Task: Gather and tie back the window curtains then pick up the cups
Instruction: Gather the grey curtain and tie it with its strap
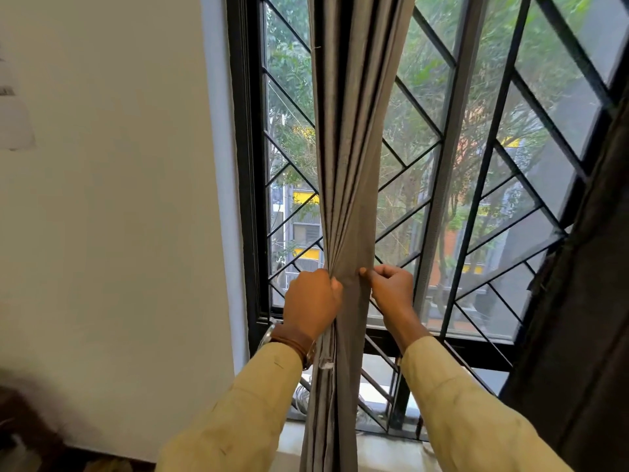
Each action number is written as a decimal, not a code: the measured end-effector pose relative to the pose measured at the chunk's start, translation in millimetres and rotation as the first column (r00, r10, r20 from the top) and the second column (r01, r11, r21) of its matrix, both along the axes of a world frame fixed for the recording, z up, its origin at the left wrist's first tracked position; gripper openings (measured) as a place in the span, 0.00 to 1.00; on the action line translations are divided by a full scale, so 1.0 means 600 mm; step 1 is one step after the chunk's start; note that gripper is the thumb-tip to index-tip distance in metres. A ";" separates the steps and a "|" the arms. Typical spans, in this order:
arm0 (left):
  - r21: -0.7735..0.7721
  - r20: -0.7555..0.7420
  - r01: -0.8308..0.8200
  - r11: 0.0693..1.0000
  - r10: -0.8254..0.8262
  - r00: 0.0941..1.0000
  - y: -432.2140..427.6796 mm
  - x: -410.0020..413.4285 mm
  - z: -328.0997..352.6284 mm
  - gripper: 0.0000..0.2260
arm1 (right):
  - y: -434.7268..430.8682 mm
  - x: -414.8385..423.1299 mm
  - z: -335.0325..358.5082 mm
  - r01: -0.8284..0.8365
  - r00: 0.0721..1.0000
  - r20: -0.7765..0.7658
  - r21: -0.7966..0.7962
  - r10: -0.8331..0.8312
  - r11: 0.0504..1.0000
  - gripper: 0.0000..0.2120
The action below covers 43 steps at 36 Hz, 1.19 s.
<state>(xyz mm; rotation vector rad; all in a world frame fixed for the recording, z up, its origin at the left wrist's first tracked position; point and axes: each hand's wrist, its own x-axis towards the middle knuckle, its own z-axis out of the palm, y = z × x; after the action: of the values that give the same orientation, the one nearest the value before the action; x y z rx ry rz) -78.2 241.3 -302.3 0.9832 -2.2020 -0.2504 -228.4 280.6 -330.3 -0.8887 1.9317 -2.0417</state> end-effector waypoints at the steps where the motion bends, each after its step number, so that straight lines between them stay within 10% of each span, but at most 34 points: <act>1: 0.000 -0.001 -0.006 1.000 0.006 1.000 -0.001 -0.002 0.000 0.14 | 0.001 -0.001 -0.004 0.018 1.000 -0.014 -0.007 -0.018 1.000 0.12; 43: 0.116 -0.071 0.040 0.992 -0.032 0.997 -0.026 -0.037 -0.002 0.13 | 0.024 0.086 -0.041 -0.155 0.949 -0.283 -0.036 0.138 0.987 0.14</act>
<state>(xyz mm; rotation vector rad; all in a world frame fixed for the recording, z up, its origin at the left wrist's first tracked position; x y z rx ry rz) -100.1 225.5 -303.6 0.9837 -2.1638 -0.4291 -176.5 294.9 -354.7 -1.3575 1.8774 -1.9836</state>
